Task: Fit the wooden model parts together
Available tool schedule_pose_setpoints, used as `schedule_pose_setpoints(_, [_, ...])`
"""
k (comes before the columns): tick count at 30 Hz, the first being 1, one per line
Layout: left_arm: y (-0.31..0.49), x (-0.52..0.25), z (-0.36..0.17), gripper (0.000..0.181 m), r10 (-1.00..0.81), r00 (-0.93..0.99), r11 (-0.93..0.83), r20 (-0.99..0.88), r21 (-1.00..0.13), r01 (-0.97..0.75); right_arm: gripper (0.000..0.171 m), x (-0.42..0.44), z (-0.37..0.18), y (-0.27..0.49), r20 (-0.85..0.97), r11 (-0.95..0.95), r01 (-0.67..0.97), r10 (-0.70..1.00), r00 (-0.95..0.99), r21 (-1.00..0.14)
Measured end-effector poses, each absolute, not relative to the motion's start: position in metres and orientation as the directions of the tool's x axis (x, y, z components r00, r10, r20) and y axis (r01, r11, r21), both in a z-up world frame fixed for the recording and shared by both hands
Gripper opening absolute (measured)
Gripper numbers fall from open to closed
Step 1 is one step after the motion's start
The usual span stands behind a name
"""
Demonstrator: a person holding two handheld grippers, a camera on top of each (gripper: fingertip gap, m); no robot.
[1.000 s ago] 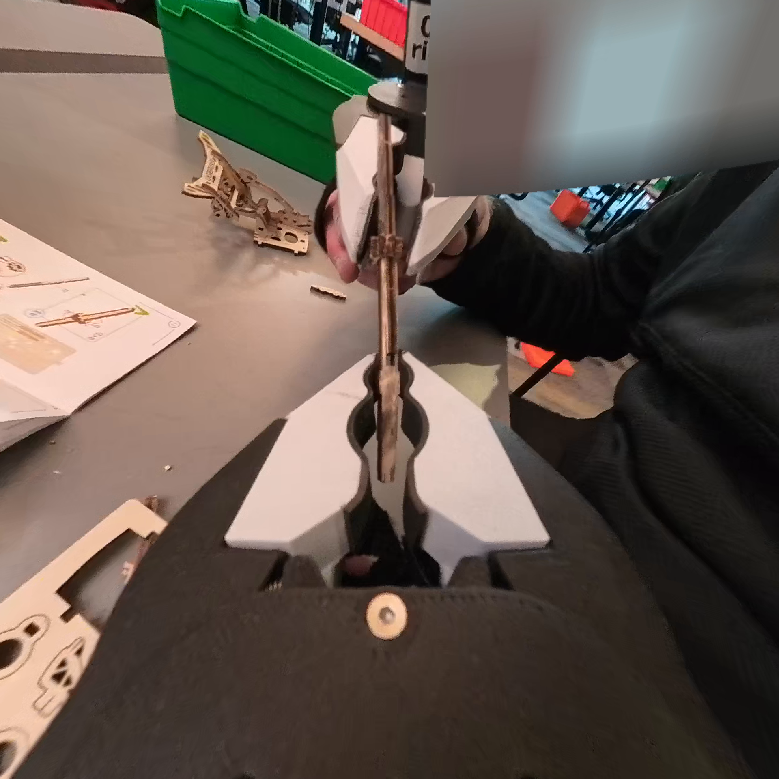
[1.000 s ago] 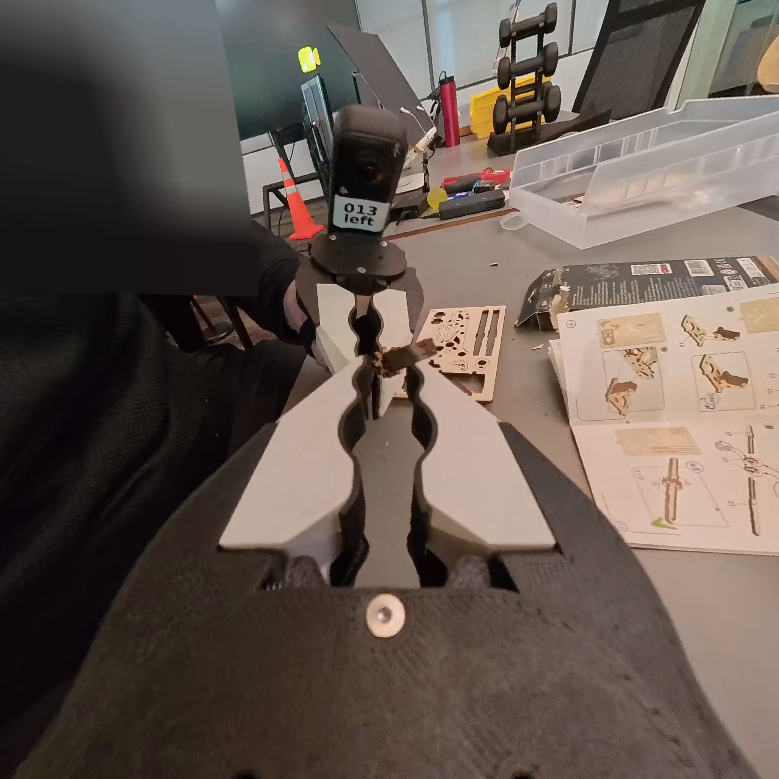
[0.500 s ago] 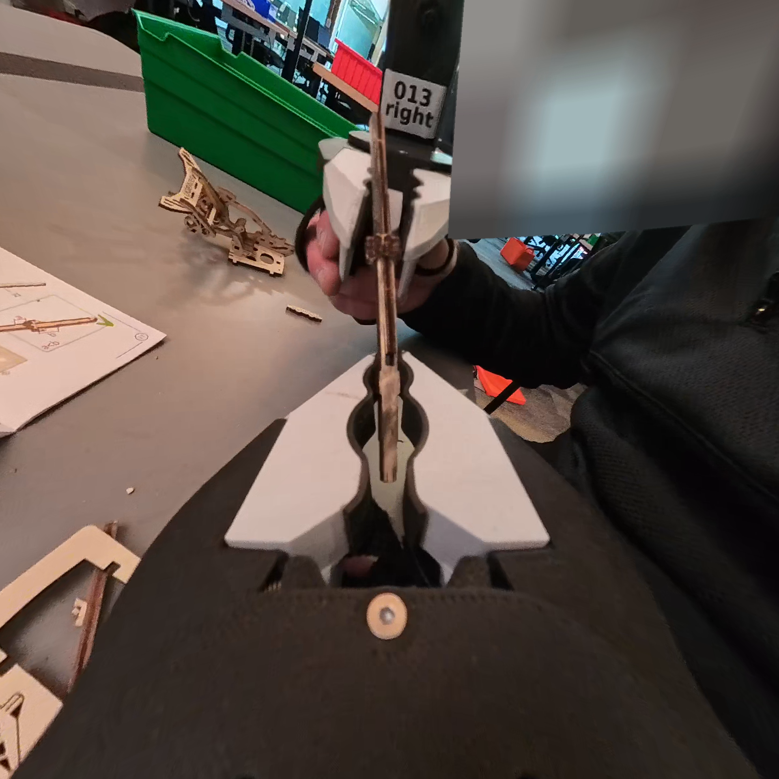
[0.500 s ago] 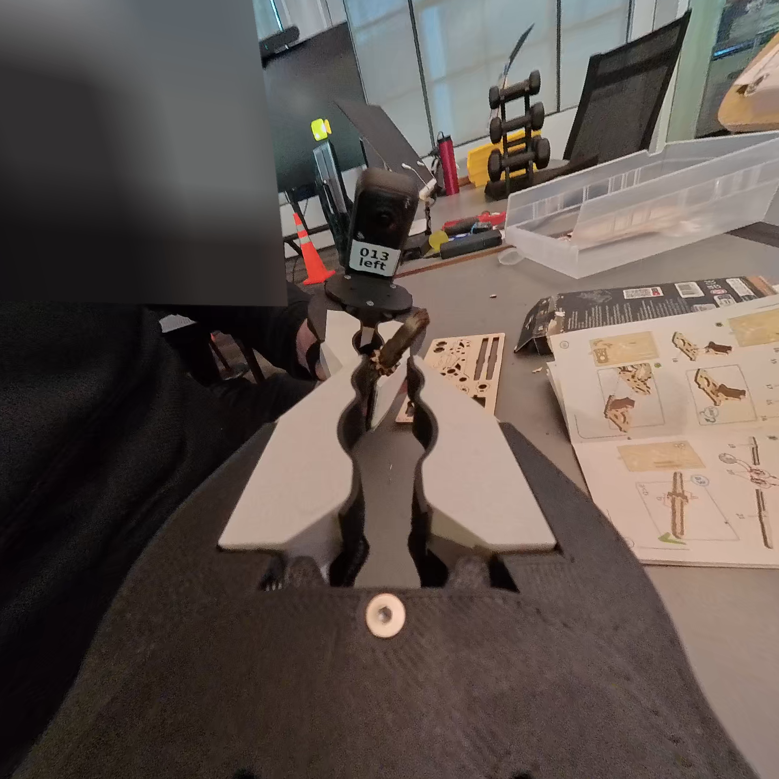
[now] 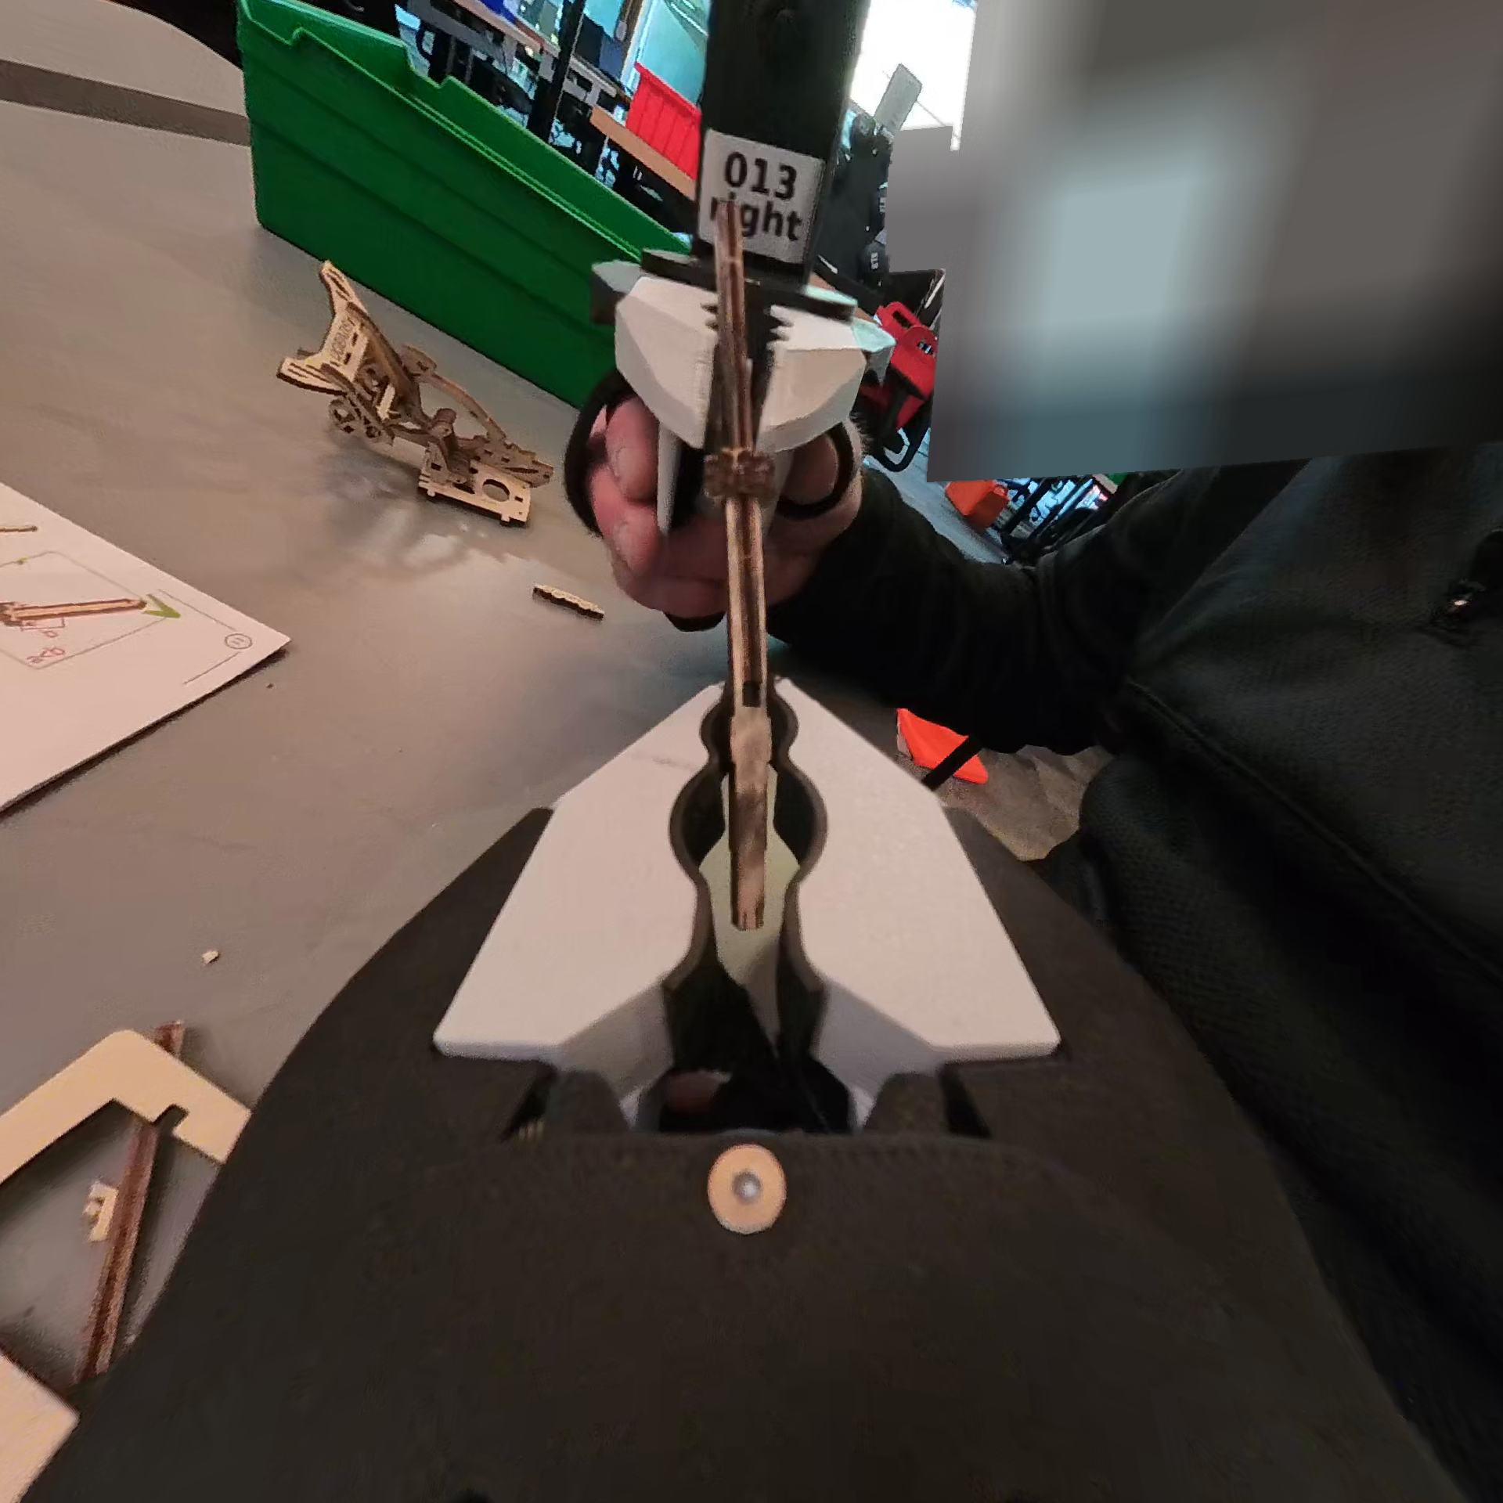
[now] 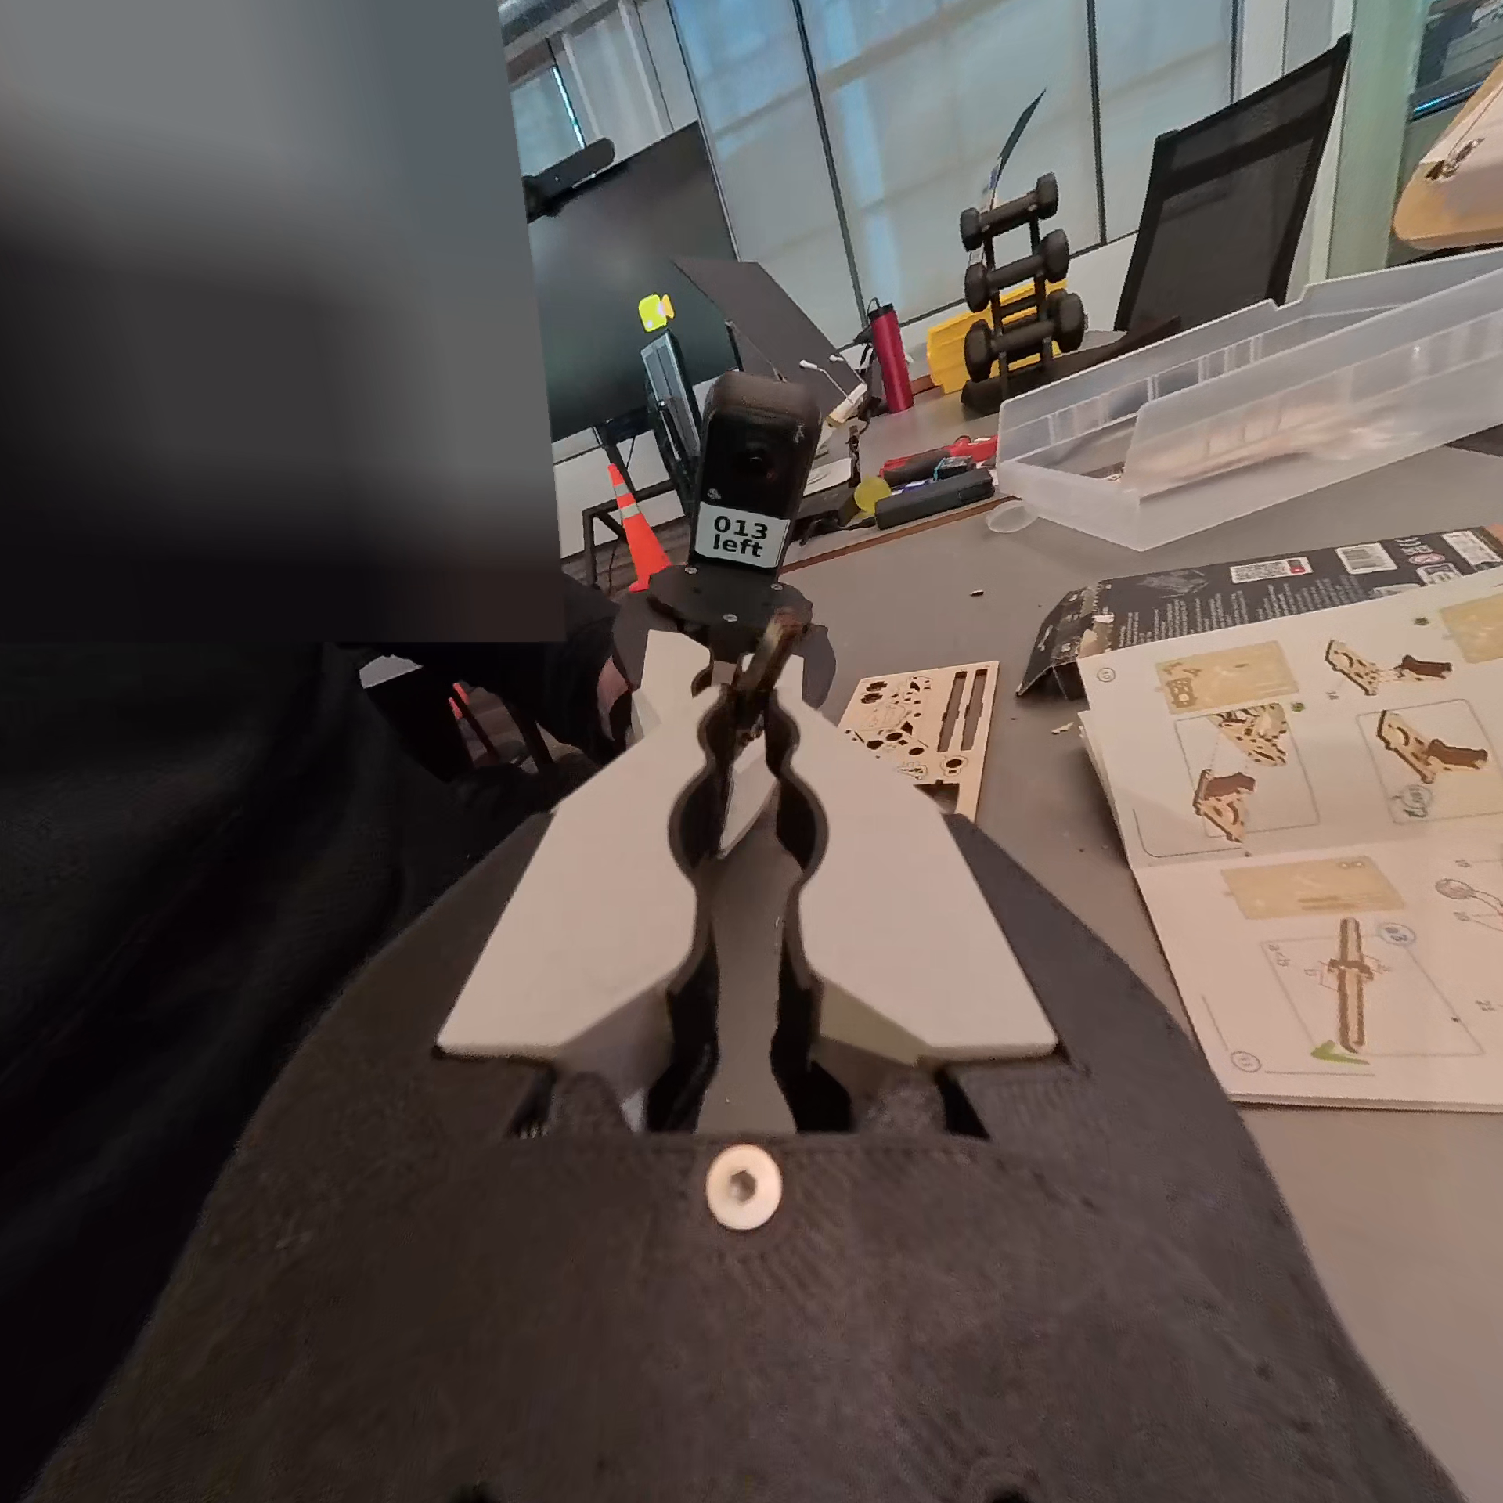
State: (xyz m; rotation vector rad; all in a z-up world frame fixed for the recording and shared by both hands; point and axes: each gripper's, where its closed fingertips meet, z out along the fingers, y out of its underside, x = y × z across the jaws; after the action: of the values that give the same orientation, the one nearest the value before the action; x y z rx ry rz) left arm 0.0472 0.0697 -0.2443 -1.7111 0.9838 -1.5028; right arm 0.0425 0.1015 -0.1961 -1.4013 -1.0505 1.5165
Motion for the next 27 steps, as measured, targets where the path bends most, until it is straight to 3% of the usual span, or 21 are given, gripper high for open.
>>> schedule_pose_setpoints(7, [0.072,0.044,-0.239,0.004,-0.856,0.043,-0.517,0.515,-0.852,-0.088,0.002,0.045,-0.198,0.099,-0.315,-0.316,0.007,0.946,-0.080,-0.949])
schedule_pose_setpoints(12, [0.069,0.040,-0.221,0.003,-0.863,-0.018,-0.504,0.506,-0.862,-0.051,0.000,0.051,-0.226,0.111,-0.221,-0.223,0.159,0.975,0.025,-0.962])
schedule_pose_setpoints(17, [0.068,0.040,-0.222,0.003,-0.829,-0.052,-0.555,0.557,-0.831,-0.036,0.000,0.056,-0.205,0.110,-0.266,-0.265,0.047,0.964,-0.026,-0.963])
schedule_pose_setpoints(22, [0.068,0.040,-0.222,0.003,-0.801,-0.076,-0.594,0.594,-0.804,-0.018,0.014,0.046,-0.197,0.100,-0.266,-0.266,0.016,0.962,-0.066,-0.964])
schedule_pose_setpoints(27, [0.067,0.042,-0.226,0.003,-0.808,-0.067,-0.584,0.585,-0.811,-0.040,0.007,0.050,-0.184,0.099,-0.274,-0.280,-0.052,0.958,-0.087,-0.959])
